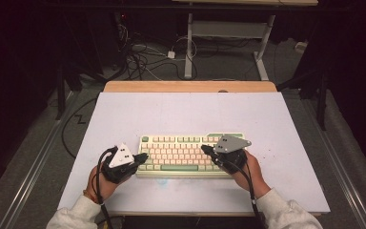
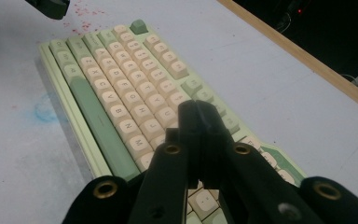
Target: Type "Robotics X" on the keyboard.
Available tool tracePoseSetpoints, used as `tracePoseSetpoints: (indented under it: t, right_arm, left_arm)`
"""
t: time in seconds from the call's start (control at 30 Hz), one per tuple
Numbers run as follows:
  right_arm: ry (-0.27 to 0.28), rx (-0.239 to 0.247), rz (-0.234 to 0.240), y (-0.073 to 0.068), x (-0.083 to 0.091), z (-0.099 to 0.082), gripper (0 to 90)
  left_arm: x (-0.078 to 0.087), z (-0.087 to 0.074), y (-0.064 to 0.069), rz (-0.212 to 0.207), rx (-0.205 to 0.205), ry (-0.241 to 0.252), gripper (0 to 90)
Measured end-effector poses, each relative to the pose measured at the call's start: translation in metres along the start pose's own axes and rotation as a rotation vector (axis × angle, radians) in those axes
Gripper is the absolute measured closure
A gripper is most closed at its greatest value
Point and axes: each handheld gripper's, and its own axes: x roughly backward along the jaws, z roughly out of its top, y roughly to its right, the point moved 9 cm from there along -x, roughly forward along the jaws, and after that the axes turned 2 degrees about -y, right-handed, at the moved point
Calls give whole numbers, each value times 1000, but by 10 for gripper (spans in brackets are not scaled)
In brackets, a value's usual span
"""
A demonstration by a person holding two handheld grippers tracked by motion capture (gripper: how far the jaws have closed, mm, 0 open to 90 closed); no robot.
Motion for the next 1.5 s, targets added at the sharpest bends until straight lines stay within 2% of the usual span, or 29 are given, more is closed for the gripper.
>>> tracePoseSetpoints:
  t: [0.2,0.37,0.57,0.87,1.27,1.5]
  right_arm:
    - [9,3,0,0,4,0,900]
    - [13,4,-5,1,7,0,900]
    - [18,1,-9,2,13,-1,900]
    - [16,-3,-15,3,19,-5,900]
    - [15,2,-14,3,25,-9,900]
    - [14,-1,-15,4,29,-12,900]
  left_arm:
    - [-3,7,3,-13,-25,-11,879]
    - [-5,15,5,-23,-26,-3,879]
    - [-10,22,10,-54,-32,-3,879]
    - [-31,30,22,-93,-60,-37,879]
    - [-52,44,34,-128,-99,-57,879]
    - [-64,49,40,-152,-107,-74,879]
